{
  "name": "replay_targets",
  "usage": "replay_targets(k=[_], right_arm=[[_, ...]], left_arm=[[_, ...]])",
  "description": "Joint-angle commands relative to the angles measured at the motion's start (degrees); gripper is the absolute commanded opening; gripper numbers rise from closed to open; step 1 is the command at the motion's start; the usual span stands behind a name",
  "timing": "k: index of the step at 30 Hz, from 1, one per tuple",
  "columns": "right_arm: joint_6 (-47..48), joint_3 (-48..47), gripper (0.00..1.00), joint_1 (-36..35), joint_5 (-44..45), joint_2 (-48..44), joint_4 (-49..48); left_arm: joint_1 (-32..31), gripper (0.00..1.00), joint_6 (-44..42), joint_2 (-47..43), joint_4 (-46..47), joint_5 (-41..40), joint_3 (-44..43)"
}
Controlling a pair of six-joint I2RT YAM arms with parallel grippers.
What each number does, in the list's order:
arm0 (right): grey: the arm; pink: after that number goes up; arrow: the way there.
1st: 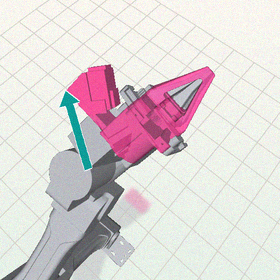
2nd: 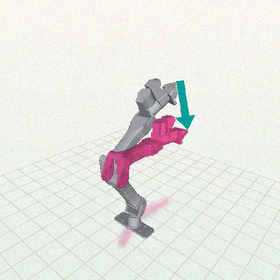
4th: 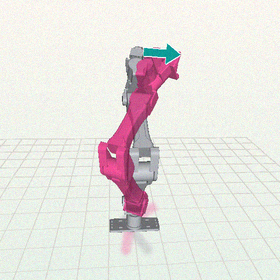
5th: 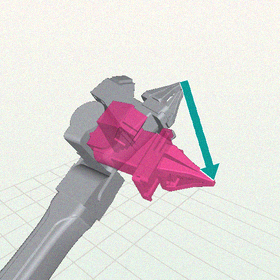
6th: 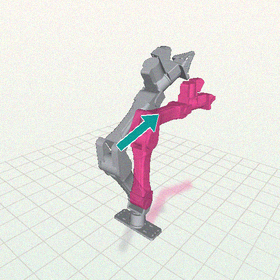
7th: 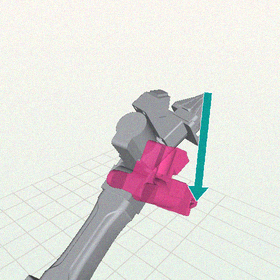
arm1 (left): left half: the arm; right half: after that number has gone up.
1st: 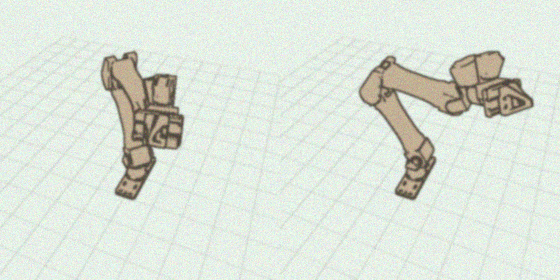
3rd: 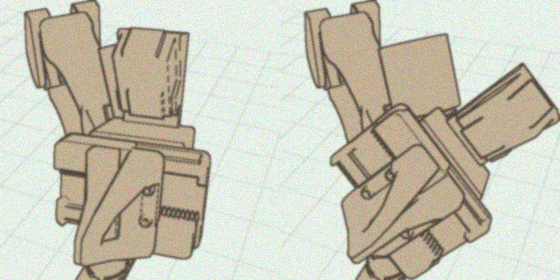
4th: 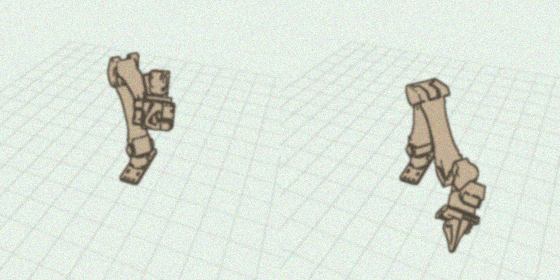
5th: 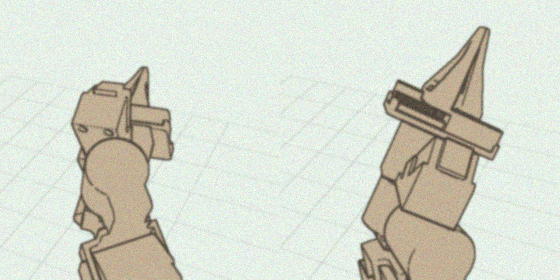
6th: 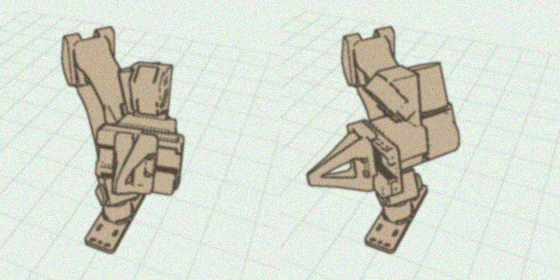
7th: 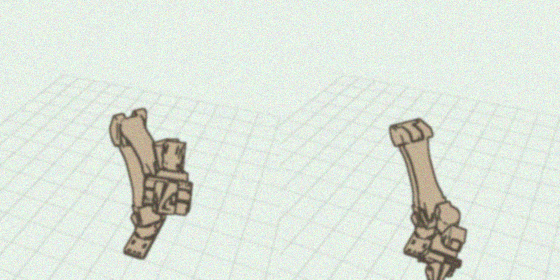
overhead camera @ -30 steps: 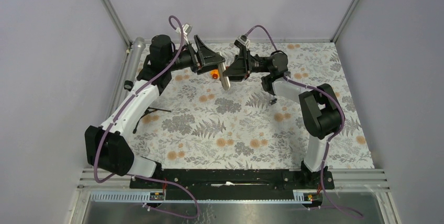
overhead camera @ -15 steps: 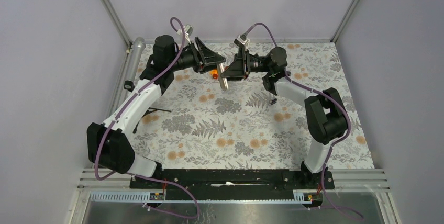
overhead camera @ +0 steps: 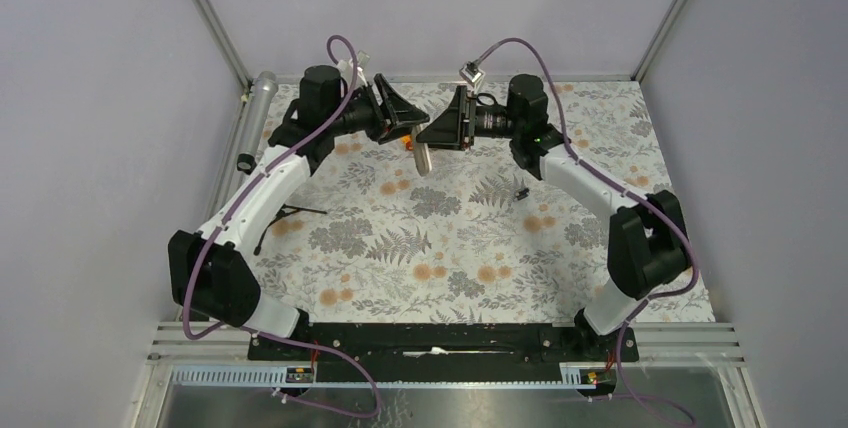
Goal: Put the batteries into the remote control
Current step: Turn over the remote control.
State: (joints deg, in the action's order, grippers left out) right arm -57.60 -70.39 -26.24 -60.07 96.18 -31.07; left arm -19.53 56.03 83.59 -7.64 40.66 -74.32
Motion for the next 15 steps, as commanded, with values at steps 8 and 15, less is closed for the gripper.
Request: replay_targets(k=[8, 15], right_arm=[[39.59, -6.82, 0.91, -12.25, 47.06, -6.62, 37.18], [40.19, -7.57, 0.82, -14.38, 48.81, -5.22, 33.98]], left_arm=[[0.11, 0.09, -2.94, 1.88, -17.03, -19.42, -8.09], [0.12, 0.10, -2.39, 1.84, -18.03, -20.19, -8.17]])
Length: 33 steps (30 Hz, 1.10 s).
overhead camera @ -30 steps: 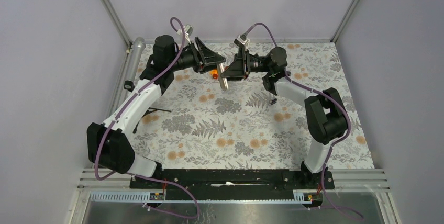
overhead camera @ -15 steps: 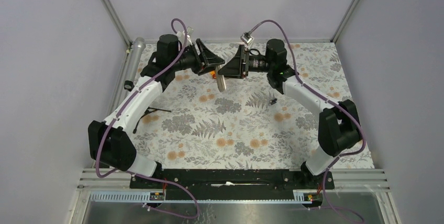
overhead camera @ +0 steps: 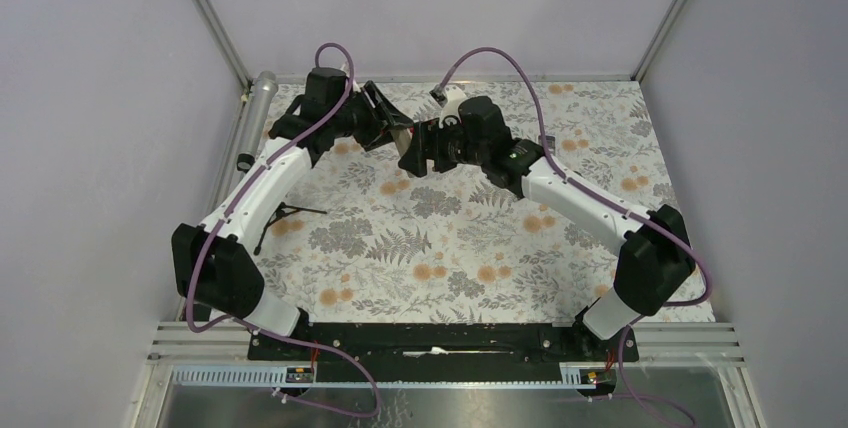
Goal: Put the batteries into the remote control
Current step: Turn over the remote control.
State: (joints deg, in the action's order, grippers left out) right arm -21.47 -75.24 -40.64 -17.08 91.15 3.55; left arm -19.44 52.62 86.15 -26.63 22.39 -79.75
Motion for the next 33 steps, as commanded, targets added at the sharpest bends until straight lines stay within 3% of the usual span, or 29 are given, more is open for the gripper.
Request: replay_targets(k=[1, 6, 11, 13, 15, 16, 20, 23, 27, 33], right_arm=[[3.84, -3.06, 0.77, -0.01, 5.26, 0.11, -0.77], [1.67, -3.63, 0.51, -0.10, 2.56, 0.97, -1.75], [-1.40, -2.34, 0.31, -0.04, -2.49, 0.54, -6.63], [-2.37, -2.31, 0.21, 0.11, -3.80, 0.35, -7.55], [-5.31, -3.12, 0.21, 1.72, -7.05, 0.12, -7.72], [-7.66, -4.17, 0.22, 3.29, -10.80, 0.27, -8.03], [-14.21, -7.40, 0.21, 8.50, -22.70, -0.09, -11.55], [-17.47, -10.50, 0.20, 11.31, -33.59, 1.26, -13.20], [-19.44, -12.86, 0.20, 12.25, -47.28, 3.10, -14.62], [-15.90, -14.13, 0.20, 12.26, -54.08, 3.64, -8.60]], left_arm=[[0.02, 0.10, 1.11, -0.68, 0.92, -1.96, -2.66], [0.02, 0.13, 1.26, -1.27, 1.22, -1.76, -2.26], [0.02, 0.25, 1.76, -2.20, 3.17, 0.03, -0.98], [0.24, 0.42, 0.91, -2.67, 4.47, 2.07, -0.49], [1.02, 0.67, -0.73, -3.74, 7.13, 4.81, 0.27], [1.86, 0.76, -1.90, -4.63, 9.03, 6.38, 0.63], [6.84, 0.97, -6.54, -6.13, 13.27, 15.40, 0.61], [9.07, 0.99, -11.41, -5.11, 11.62, 25.23, -3.08], [9.51, 0.99, -20.70, -1.79, 0.70, 36.75, -11.12], [9.77, 0.97, -20.29, -4.77, 6.55, 46.19, -7.07]])
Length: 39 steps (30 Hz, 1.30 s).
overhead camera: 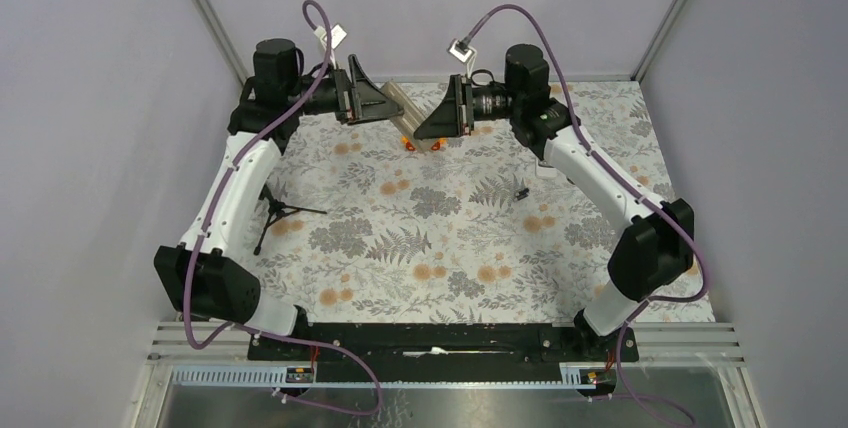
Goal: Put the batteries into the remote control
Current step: Turn over the remote control.
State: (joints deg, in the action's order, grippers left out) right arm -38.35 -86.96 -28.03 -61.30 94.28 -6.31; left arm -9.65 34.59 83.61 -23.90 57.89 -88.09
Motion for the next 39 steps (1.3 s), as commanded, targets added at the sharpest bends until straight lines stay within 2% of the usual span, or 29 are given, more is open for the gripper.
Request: replay_targets(k=[1, 3, 7, 9, 11, 16, 18, 22, 25, 27, 28, 29, 30, 31, 32, 34, 35, 37, 39], right_arm=[[1.64, -2.50, 0.20, -0.36, -10.12, 0.46, 2.09], [2.84, -2.69, 0.20, -0.36, -10.81, 0.46, 3.46], [3.52, -2.67, 0.18, -0.31, -11.01, 0.72, 4.50], [3.74, -2.61, 0.17, -0.36, -11.03, 0.86, 4.77], [3.85, -2.60, 0.16, -0.36, -11.19, 0.96, 4.80], [4.12, -2.25, 0.15, -0.36, -11.87, 1.44, 5.14], [6.25, -3.08, 0.15, -0.36, -11.17, 1.77, 8.72], [13.66, -7.43, 0.14, -0.36, -7.16, 2.82, 20.00], [14.46, -8.71, 0.14, -0.36, -6.64, 3.31, 21.63], [14.59, -8.94, 0.15, -0.36, -6.53, 3.67, 21.99], [15.22, -9.17, 0.20, -0.36, -5.91, 3.78, 22.66], [16.22, -9.35, 0.33, -0.35, -4.44, 3.68, 23.84], [17.56, -9.21, 0.53, -0.31, -2.04, 3.26, 24.88], [18.96, -8.58, 0.78, -0.26, 1.14, 2.43, 25.50], [19.79, -7.67, 0.87, -0.15, 4.25, 1.43, 25.44], [19.13, -4.84, 0.94, 0.76, 11.91, -1.45, 23.67], [17.40, -2.82, 0.96, 1.39, 15.35, -2.75, 21.92], [11.10, 2.92, 0.98, 2.76, 21.90, -5.91, 16.21], [4.22, 9.65, 0.94, 3.41, 29.04, -9.48, 10.82]], left_arm=[[0.04, 0.94, -0.99, -2.72, 5.66, 11.67, 2.07], [0.07, 0.83, 2.29, -3.22, 10.29, 13.12, 3.88], [0.62, 0.53, 13.78, -4.32, 25.30, 15.33, 9.27], [1.00, 0.45, 19.80, -4.55, 33.44, 16.26, 11.64], [1.04, 0.41, 23.05, -4.51, 37.21, 16.70, 12.81], [1.04, 0.41, 23.47, -4.20, 37.28, 16.15, 13.01], [1.01, 0.39, 23.37, -4.16, 37.12, 15.97, 13.04], [0.66, 0.18, 22.29, -4.07, 35.78, 16.02, 13.25], [0.02, 0.02, 20.41, -3.78, 33.49, 15.90, 12.87], [-0.27, 0.00, 19.01, -3.53, 31.76, 15.64, 12.40], [-0.36, 0.00, 18.23, -3.53, 30.95, 15.27, 12.31], [-0.37, 0.00, 17.24, -3.59, 29.81, 14.56, 12.11], [-0.33, 0.00, 15.61, -3.77, 27.84, 13.26, 11.82], [-0.29, 0.00, 11.75, -3.93, 24.07, 11.11, 11.11], [-0.25, 0.00, 8.52, -4.00, 19.42, 8.43, 10.20], [-0.28, 0.00, 2.28, -4.34, 10.65, 1.23, 8.90], [-0.28, 0.00, 1.40, -4.77, 9.28, -2.10, 9.43], [-0.33, 0.00, 2.14, -6.22, 10.74, -7.94, 12.40], [-0.97, 0.00, 4.87, -8.18, 15.29, -14.35, 17.09]])
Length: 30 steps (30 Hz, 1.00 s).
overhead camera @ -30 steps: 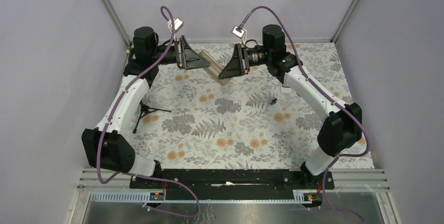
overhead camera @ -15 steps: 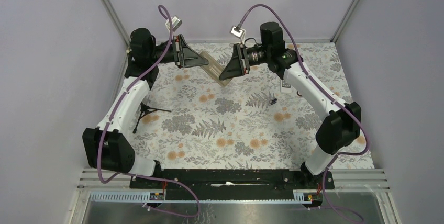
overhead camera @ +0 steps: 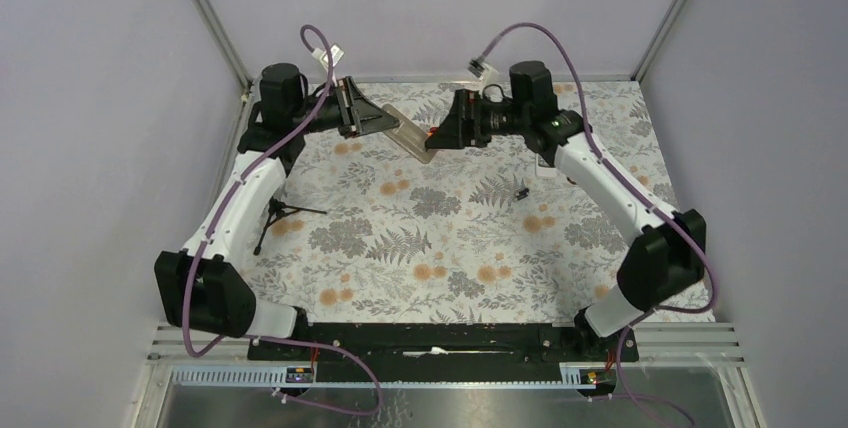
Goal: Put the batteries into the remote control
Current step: Turn over the remote control, then remove the battery cover from the remote control.
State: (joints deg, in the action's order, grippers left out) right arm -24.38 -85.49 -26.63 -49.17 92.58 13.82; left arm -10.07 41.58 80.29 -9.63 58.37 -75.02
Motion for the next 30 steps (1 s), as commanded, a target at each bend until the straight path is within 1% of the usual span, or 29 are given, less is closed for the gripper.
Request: replay_targets(k=[1, 2, 4, 6, 8, 11, 13, 15, 18, 20, 25, 30], right_arm=[[-13.61, 11.89, 0.87, 2.02, 21.68, -9.70, -11.68], [-17.97, 15.69, 0.80, 2.07, 22.78, -11.50, -16.36], [-25.81, 23.11, 0.65, 1.98, 21.35, -14.05, -27.81], [-32.77, 28.60, 0.57, 1.85, 19.63, -14.37, -37.78], [-34.71, 29.73, 0.54, 1.53, 18.20, -12.53, -40.60], [-36.02, 31.44, 0.51, 1.31, 20.32, -10.76, -40.56], [-35.80, 33.36, 0.51, 1.34, 22.74, -10.62, -41.00], [-35.32, 34.42, 0.51, 1.39, 25.85, -10.40, -39.04], [-35.32, 37.52, 0.51, 1.50, 30.37, -9.69, -38.77], [-36.40, 39.97, 0.51, 1.83, 32.23, -8.62, -40.49], [-37.48, 43.56, 0.49, 2.51, 33.03, -5.49, -43.79], [-40.44, 47.17, 0.46, 4.47, 32.36, -2.99, -46.92]], left_arm=[[-1.10, 0.00, -0.47, -5.70, 3.06, -17.57, 6.19], [-1.88, 0.00, 1.25, -6.31, 5.37, -20.37, 8.27], [-4.04, 0.00, 3.54, -6.76, 9.03, -25.27, 11.41], [-6.45, 0.00, 5.15, -6.31, 11.63, -28.65, 13.42], [-8.54, 0.00, 6.82, -5.75, 13.45, -32.43, 15.39], [-10.90, 0.00, 9.74, -4.66, 16.66, -37.31, 18.79], [-12.35, 0.00, 11.21, -2.83, 18.37, -38.69, 20.00], [-14.40, 0.00, 10.08, -0.58, 20.40, -40.05, 20.55], [-17.07, 0.00, 7.80, 3.20, 26.96, -41.63, 22.08], [-17.86, 0.00, 7.06, 6.09, 27.24, -42.60, 20.98], [-19.57, 0.00, 7.64, 11.55, 24.55, -45.45, 19.03], [-19.91, 0.00, 8.88, 14.98, 25.22, -44.70, 19.47]])
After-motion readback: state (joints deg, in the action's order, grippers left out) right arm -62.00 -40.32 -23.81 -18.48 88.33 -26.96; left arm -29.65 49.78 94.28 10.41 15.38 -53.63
